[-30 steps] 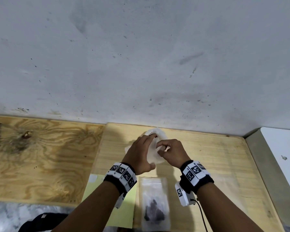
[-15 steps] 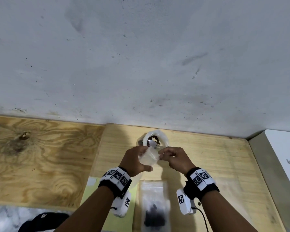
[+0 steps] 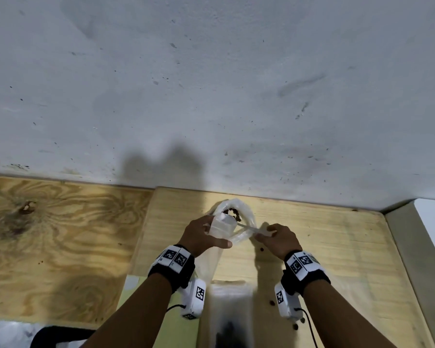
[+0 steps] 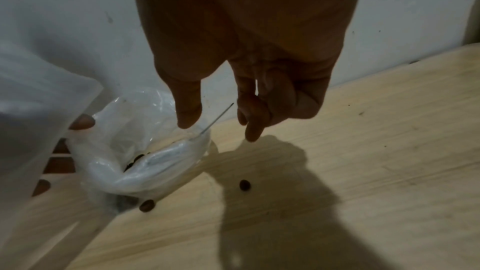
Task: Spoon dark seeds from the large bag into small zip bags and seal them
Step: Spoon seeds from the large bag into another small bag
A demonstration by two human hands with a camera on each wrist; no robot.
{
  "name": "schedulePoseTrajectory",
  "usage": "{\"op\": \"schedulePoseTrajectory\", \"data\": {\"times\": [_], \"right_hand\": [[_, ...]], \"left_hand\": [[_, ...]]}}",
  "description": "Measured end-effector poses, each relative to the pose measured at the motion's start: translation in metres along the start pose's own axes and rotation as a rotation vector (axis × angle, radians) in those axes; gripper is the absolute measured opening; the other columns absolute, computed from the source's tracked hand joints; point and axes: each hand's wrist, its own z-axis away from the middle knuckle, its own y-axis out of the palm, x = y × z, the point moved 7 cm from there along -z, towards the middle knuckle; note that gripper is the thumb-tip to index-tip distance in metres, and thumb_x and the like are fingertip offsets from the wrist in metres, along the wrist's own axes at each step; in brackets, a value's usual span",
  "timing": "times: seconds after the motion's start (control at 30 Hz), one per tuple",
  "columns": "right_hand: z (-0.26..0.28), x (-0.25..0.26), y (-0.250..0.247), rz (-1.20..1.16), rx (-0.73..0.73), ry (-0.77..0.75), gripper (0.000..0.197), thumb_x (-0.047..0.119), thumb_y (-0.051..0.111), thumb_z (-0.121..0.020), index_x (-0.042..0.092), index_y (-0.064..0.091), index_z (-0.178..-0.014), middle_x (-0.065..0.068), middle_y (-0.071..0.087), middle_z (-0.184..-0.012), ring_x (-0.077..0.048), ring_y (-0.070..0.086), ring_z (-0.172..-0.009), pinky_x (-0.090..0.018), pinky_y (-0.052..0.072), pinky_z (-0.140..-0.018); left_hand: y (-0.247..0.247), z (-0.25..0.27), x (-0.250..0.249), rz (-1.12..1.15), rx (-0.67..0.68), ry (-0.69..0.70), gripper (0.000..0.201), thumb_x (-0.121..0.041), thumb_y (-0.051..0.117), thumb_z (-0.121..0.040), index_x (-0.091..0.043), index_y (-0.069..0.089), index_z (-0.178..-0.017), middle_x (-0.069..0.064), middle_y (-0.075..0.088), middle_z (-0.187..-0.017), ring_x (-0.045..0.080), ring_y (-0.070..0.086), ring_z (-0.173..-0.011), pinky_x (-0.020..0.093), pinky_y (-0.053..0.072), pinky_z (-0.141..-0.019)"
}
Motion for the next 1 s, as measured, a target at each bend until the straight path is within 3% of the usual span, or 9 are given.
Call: {"op": "schedulePoseTrajectory", "data": {"times": [0.07,0.13,0.23,0.33,0.47,0.6,0.7,0.83,1.0], "right_hand": [[-0.004,0.004,0.002,0.058,0.015,-0.019,0.028,0.039,0.074,-0.084,0.018,0.066,-0.101,-0.004,0.07,-0.095,-0.004,0.054,-0.065,-0.019,0.038,-0.052],[-0.008,0.009,0.001,0.092,-0.018,-0.056,0.019,0.034,0.072,-0.085,0.015,0.072,-0.088,-0.003,0.068,-0.08,-0.011,0.057,-0.064,-0.02,0.038,-0.051],[-0.009,0.016,-0.006,-0.021,-0.155,-0.137,0.019,0.031,0.072,-0.084,0.017,0.066,-0.073,0.0,0.064,-0.069,-0.022,0.061,-0.068,-0.024,0.041,-0.053],[-0.005,0.028,-0.011,-0.21,-0.299,-0.25,0.023,0.027,0.072,-0.083,0.024,0.057,-0.066,0.0,0.066,-0.072,-0.02,0.058,-0.068,-0.028,0.042,-0.059],[0.0,0.046,-0.009,-0.248,-0.377,-0.378,0.024,0.022,0.066,-0.086,0.021,0.048,-0.07,-0.011,0.063,-0.065,-0.019,0.042,-0.048,-0.029,0.039,-0.053],[0.012,0.054,-0.017,-0.064,-0.502,-0.461,0.029,0.023,0.064,-0.086,0.018,0.041,-0.07,0.005,0.042,-0.052,-0.018,0.037,-0.048,-0.025,0.031,-0.049],[0.023,0.054,-0.02,0.002,-0.558,-0.504,0.033,0.017,0.065,-0.085,0.02,0.036,-0.07,0.008,0.032,-0.052,-0.011,0.03,-0.047,-0.021,0.025,-0.047],[0.029,0.051,-0.014,0.004,-0.555,-0.533,0.035,0.014,0.066,-0.084,0.026,0.036,-0.07,0.01,0.035,-0.053,-0.003,0.034,-0.045,-0.019,0.026,-0.047],[0.024,0.043,-0.005,-0.016,-0.521,-0.517,0.031,0.02,0.066,-0.089,0.029,0.042,-0.073,0.01,0.042,-0.052,-0.005,0.039,-0.044,-0.02,0.027,-0.049]], "left_hand": [[0.001,-0.005,0.0,0.04,0.012,-0.009,0.075,-0.043,0.09,-0.034,-0.029,0.07,-0.105,-0.009,0.072,-0.104,0.01,0.066,-0.101,0.033,0.055,-0.083],[0.0,-0.009,0.0,0.066,0.008,-0.019,0.071,-0.039,0.091,-0.037,-0.026,0.072,-0.104,-0.007,0.074,-0.102,0.011,0.068,-0.099,0.035,0.058,-0.083],[-0.005,-0.013,0.004,0.09,-0.024,-0.046,0.074,-0.039,0.092,-0.036,-0.024,0.071,-0.106,-0.005,0.074,-0.104,0.013,0.069,-0.099,0.035,0.058,-0.081],[-0.007,-0.015,0.008,0.1,-0.036,-0.064,0.076,-0.039,0.093,-0.034,-0.023,0.071,-0.105,-0.002,0.074,-0.104,0.014,0.069,-0.099,0.037,0.059,-0.083],[-0.008,-0.017,0.01,0.13,-0.035,-0.073,0.083,-0.039,0.095,-0.031,-0.021,0.069,-0.107,0.0,0.071,-0.11,0.017,0.067,-0.102,0.042,0.058,-0.087],[-0.016,-0.016,0.011,0.151,-0.046,-0.049,0.089,-0.04,0.094,-0.03,-0.02,0.067,-0.112,0.001,0.07,-0.112,0.018,0.067,-0.102,0.042,0.057,-0.086],[-0.021,-0.016,0.01,0.17,-0.054,-0.027,0.091,-0.038,0.092,-0.029,-0.018,0.066,-0.114,0.002,0.07,-0.112,0.019,0.067,-0.102,0.038,0.057,-0.084],[-0.024,-0.016,0.009,0.163,-0.069,-0.014,0.09,-0.041,0.092,-0.029,-0.023,0.065,-0.113,0.0,0.069,-0.112,0.018,0.067,-0.101,0.04,0.058,-0.084],[-0.024,-0.017,0.01,0.143,-0.064,-0.025,0.088,-0.042,0.092,-0.03,-0.029,0.063,-0.112,-0.002,0.068,-0.114,0.017,0.066,-0.102,0.043,0.057,-0.087]]}}
